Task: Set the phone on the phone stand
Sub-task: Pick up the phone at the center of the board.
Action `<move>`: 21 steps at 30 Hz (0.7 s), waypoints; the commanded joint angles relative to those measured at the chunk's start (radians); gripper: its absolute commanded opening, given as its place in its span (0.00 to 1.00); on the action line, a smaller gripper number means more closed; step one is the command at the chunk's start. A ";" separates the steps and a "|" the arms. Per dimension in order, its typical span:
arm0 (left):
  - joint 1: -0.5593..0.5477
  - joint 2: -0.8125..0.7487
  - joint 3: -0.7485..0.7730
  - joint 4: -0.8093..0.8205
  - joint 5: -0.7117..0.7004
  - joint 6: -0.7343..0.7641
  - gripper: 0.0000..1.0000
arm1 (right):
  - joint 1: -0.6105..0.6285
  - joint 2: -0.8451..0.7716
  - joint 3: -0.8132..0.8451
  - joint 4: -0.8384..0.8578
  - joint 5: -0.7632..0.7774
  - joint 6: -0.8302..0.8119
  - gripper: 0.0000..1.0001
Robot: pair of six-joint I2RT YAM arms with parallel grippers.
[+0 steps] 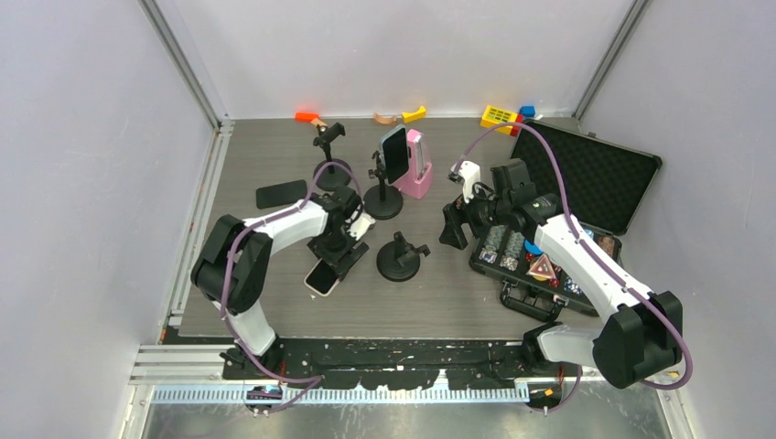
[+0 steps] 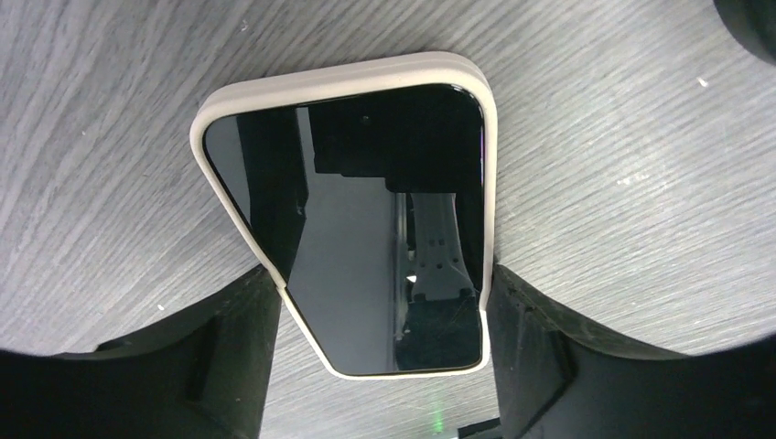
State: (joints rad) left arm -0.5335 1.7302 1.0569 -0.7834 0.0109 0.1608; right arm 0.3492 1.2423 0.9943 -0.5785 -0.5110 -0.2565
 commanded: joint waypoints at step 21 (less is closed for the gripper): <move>0.006 -0.538 -0.131 0.209 0.081 0.189 0.01 | 0.142 0.080 0.291 0.077 0.016 0.147 0.85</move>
State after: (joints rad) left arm -0.5331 1.2858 0.9192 -0.6220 0.0238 0.3069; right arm 0.4267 1.2991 1.2076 -0.5526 -0.5106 -0.1486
